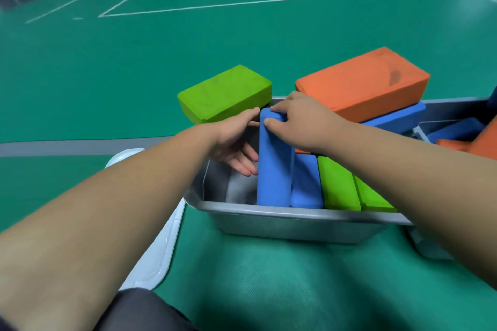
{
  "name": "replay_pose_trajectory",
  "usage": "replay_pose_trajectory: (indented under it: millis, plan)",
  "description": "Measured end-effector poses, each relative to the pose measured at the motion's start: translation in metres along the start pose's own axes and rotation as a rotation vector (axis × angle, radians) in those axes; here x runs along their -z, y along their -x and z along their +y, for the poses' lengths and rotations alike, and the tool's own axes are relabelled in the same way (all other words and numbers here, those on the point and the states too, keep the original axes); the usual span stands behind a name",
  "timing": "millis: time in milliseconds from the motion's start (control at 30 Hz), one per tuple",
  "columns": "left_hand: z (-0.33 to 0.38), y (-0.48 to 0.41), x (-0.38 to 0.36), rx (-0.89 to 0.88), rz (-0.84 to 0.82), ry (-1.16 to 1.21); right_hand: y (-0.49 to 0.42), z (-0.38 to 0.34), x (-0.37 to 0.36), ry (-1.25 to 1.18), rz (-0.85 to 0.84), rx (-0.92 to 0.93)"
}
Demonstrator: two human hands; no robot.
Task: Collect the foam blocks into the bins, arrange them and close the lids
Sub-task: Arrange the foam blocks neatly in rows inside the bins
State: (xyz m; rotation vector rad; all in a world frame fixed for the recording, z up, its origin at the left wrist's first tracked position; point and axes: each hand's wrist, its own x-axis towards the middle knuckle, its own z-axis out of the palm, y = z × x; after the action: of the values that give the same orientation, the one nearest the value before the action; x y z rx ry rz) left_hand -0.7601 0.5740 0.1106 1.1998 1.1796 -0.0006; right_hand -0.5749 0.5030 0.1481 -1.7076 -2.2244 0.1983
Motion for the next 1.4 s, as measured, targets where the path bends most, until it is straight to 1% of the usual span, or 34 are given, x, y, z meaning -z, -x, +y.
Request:
replay_pose_trajectory:
  millis: [100,200,267,367,433,500,533,600,667,700,767,833,1000,1067,1133,1200,1267,1400]
  plan:
    - [0.003,0.000,0.006,0.014,-0.061,0.023,-0.001,0.003,0.001,-0.009,0.027,0.007]
    - [0.005,0.000,0.006,-0.002,-0.087,0.009,0.002,0.008,0.000,-0.079,0.090,-0.002]
    - [0.008,-0.001,0.005,-0.017,-0.101,0.020,0.004,0.009,-0.002,-0.095,0.122,0.029]
    - [0.009,-0.006,0.005,-0.013,-0.056,0.034,0.010,0.005,-0.010,-0.078,0.131,0.113]
    - [0.009,-0.009,0.005,0.017,-0.028,0.030,0.014,0.001,-0.015,-0.095,0.104,0.133]
    - [0.007,-0.012,0.004,0.040,-0.020,-0.002,0.016,-0.002,-0.017,-0.075,0.003,0.141]
    - [0.006,-0.014,0.003,0.061,-0.022,-0.018,0.018,-0.002,-0.019,-0.025,-0.084,0.153]
    - [0.001,-0.018,-0.003,0.145,-0.044,-0.037,0.024,-0.003,-0.027,0.110,-0.316,0.186]
    - [-0.007,-0.026,-0.013,0.221,-0.066,-0.099,0.034,-0.001,-0.039,0.157,-0.528,0.178]
    - [-0.012,-0.032,-0.017,0.232,-0.063,-0.163,0.038,0.000,-0.043,0.158,-0.583,0.169]
    - [-0.018,-0.040,-0.021,0.225,-0.032,-0.277,0.037,0.002,-0.045,0.169,-0.610,0.171]
    - [-0.022,-0.045,-0.022,0.227,-0.010,-0.316,0.032,0.004,-0.043,0.200,-0.643,0.177]
    - [-0.023,-0.049,-0.028,0.275,0.030,-0.371,0.026,0.012,-0.035,0.360,-0.931,0.154]
    - [-0.022,-0.051,-0.028,0.263,0.056,-0.397,0.025,0.014,-0.028,0.337,-0.982,0.141]
    - [-0.020,-0.051,-0.028,0.215,0.086,-0.415,0.024,0.017,-0.021,0.282,-1.015,0.127]
    - [-0.017,-0.051,-0.031,0.141,0.107,-0.430,0.026,0.023,-0.018,0.213,-1.034,0.104]
    - [-0.014,-0.051,-0.035,0.107,0.112,-0.453,0.027,0.029,-0.018,0.158,-0.983,0.070]
    - [-0.009,-0.049,-0.044,0.140,0.129,-0.533,0.028,0.038,-0.022,0.175,-0.700,-0.002]
